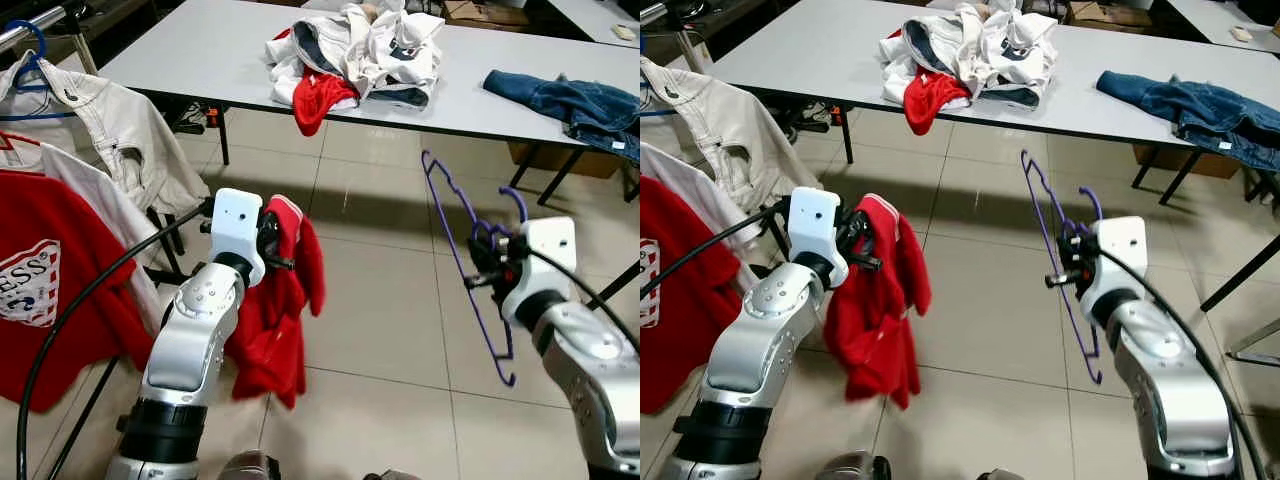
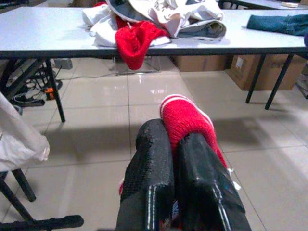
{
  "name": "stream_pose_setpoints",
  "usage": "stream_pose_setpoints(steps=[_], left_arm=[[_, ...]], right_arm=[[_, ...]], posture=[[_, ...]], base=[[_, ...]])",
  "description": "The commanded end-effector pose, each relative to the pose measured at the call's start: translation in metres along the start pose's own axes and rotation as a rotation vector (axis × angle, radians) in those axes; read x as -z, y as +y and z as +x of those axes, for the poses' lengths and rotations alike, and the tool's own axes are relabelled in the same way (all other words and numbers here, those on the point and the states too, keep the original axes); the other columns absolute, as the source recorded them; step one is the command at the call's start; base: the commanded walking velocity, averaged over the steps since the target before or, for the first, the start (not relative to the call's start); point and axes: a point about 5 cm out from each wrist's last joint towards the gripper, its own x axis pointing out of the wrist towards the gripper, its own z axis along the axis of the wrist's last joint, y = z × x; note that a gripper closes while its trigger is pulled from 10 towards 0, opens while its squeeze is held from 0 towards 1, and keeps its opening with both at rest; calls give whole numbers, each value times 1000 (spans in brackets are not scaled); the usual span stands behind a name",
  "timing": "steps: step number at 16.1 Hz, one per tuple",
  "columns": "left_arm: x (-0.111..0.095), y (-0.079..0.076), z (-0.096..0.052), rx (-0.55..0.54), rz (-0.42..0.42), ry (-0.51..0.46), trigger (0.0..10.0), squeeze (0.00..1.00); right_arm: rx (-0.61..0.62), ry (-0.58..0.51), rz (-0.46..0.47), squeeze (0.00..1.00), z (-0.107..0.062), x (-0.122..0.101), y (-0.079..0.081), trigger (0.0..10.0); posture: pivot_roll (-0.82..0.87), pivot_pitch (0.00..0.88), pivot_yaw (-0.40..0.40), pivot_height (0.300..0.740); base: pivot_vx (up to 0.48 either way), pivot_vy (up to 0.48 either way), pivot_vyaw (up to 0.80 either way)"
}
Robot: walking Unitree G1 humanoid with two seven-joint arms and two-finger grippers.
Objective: Hang hanger
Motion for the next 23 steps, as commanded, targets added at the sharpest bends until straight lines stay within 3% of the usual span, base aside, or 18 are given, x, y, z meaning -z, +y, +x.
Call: stream_pose_setpoints(steps=[1, 9, 18, 22, 23], left_arm=[[-9, -4, -2, 6, -1, -53, 10000, 0], [-8, -12, -2, 27, -9, -55, 10000, 0], [-7, -12, -3, 24, -15, -51, 10000, 0], [-8, -11, -3, 27, -19, -50, 10000, 0], [-7, -11, -3, 27, -19, -47, 10000, 0]], right_arm=[[-6, -7, -3, 0, -2, -2, 4, 10000], [-18, 12, 17, 0, -1, 7, 14, 10000], [28, 29, 37, 0, -2, 13, 11, 10000], [46, 51, -74, 0, -2, 15, 10, 10000], [61, 54, -44, 0, -2, 17, 8, 10000]], posture=[[44, 0, -50, 740], [46, 0, -55, 740], [47, 0, -56, 740], [44, 0, -54, 740], [47, 0, -56, 740]], base=[[270, 0, 0], [282, 0, 0], [297, 0, 0], [313, 0, 381], [319, 0, 800]])
